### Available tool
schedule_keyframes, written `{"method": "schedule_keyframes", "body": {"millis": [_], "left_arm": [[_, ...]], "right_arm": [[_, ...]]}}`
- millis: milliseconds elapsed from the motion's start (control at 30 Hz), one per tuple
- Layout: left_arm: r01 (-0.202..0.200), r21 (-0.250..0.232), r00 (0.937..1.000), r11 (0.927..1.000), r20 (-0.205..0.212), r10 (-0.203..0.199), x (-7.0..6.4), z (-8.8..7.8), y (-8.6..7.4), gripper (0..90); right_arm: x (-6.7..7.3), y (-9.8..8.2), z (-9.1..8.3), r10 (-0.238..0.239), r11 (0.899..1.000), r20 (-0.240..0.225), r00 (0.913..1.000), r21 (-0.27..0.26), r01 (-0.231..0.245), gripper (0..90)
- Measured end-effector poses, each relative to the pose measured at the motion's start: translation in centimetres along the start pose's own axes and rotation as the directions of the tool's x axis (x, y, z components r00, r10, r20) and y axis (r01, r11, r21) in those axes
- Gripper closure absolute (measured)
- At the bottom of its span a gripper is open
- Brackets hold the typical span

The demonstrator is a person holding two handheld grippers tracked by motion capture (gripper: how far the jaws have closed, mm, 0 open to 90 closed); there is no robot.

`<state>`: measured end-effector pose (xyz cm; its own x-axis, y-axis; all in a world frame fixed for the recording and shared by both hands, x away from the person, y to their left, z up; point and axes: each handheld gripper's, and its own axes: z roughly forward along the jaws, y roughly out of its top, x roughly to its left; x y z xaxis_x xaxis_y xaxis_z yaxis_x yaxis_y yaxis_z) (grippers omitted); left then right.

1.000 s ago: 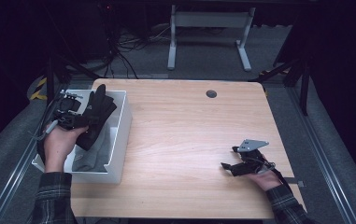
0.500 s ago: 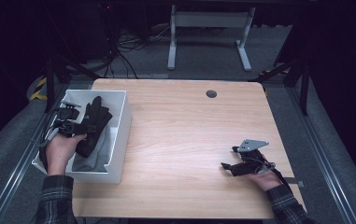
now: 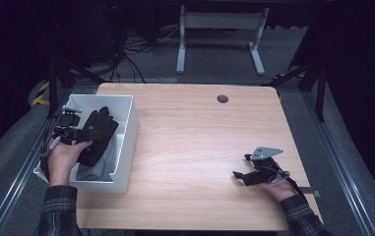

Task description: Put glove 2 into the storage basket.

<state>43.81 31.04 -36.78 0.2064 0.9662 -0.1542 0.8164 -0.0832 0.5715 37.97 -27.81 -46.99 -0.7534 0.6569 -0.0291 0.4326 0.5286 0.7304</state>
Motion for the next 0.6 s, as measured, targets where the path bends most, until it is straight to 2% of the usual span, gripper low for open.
{"method": "schedule_keyframes", "body": {"millis": [267, 333, 467, 600], "left_arm": [[-0.054, -0.031, 0.9983, 0.9981, 0.019, 0.055, -1.6, -1.6, 0.9, 16.2], [-0.058, -0.028, 0.9983, 0.9979, 0.0, 0.058, -1.7, -1.7, 1.2, 15.9], [-0.046, -0.025, 0.9985, 0.9986, -0.03, 0.046, -1.2, -1.5, 1.4, 15.4], [-0.061, -0.047, 0.9981, 0.997, -0.013, 0.061, -1.7, -2.0, 1.6, 15.4]], "right_arm": [[0.0, 0.0, 0.0, 0.0, 1.0, 0.0, 1.0, 0.0, 0.0, 15.8], [0.0, 0.0, 0.0, 0.0, 1.0, 0.0, 1.0, 0.0, 0.0, 15.8], [0.0, 0.0, 0.0, 0.001, 1.0, 0.0, 1.0, -0.001, -0.001, 15.8], [0.0, 0.0, 0.0, 0.001, 1.0, 0.0, 1.0, -0.001, -0.001, 15.8]]}}
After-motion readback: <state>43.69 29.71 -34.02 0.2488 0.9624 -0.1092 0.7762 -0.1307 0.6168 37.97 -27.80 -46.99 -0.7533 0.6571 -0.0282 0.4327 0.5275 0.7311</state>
